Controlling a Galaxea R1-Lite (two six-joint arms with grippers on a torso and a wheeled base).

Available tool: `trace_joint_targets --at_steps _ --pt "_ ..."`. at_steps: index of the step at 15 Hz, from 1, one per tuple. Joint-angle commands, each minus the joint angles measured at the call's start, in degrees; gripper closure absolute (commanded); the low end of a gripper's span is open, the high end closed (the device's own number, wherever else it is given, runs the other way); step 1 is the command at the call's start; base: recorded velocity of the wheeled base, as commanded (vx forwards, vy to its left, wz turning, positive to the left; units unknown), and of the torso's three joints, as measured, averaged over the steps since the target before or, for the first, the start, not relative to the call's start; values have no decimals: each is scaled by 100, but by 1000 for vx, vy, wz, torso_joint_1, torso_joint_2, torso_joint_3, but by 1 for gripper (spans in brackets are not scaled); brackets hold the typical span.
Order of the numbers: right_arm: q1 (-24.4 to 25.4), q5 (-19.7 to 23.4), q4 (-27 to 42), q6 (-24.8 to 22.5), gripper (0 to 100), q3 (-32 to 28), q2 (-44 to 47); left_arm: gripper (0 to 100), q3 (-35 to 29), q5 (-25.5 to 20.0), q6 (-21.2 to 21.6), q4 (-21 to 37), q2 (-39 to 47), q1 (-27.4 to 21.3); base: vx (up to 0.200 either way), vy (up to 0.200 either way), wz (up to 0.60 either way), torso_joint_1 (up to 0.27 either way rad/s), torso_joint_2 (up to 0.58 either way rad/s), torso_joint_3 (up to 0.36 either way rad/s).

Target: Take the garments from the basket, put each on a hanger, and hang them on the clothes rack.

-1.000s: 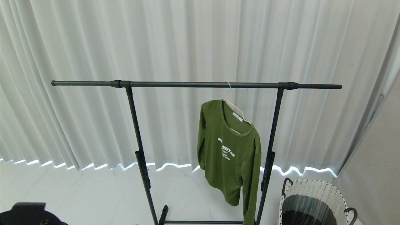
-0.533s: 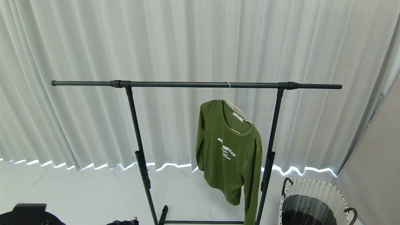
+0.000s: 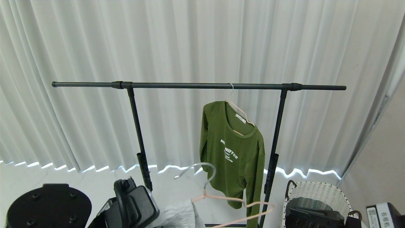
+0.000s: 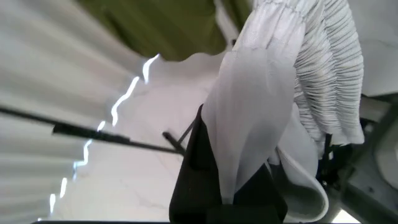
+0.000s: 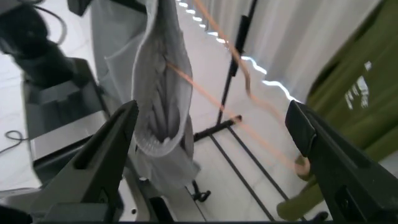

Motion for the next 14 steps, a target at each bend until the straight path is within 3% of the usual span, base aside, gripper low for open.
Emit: trace_joint_targets --at_steps 1,3,4,5,9,14 --pt "-139 -4 -2 78 0 -161 412 100 -213 -14 -212 -8 38 314 0 0 0 0 0 0" --pt "-174 -13 -2 272 0 -337 667 100 -538 -14 -810 -8 55 314 0 0 0 0 0 0" --pt "-200 -13 -2 509 0 -486 904 100 -846 -14 -1311 -17 55 305 0 0 0 0 0 0" --pt "-297 -66 -2 650 0 -601 1071 100 -1004 -14 -1460 -17 20 314 0 0 0 0 0 0" --pt "-780 -312 -2 1335 0 -1154 1862 100 -1145 -22 -1478 -694 -59 288 0 0 0 0 0 0" --pt "-974 -541 -19 1511 0 -1304 2275 100 -1215 -22 -1460 -799 -77 191 0 0 0 0 0 0"
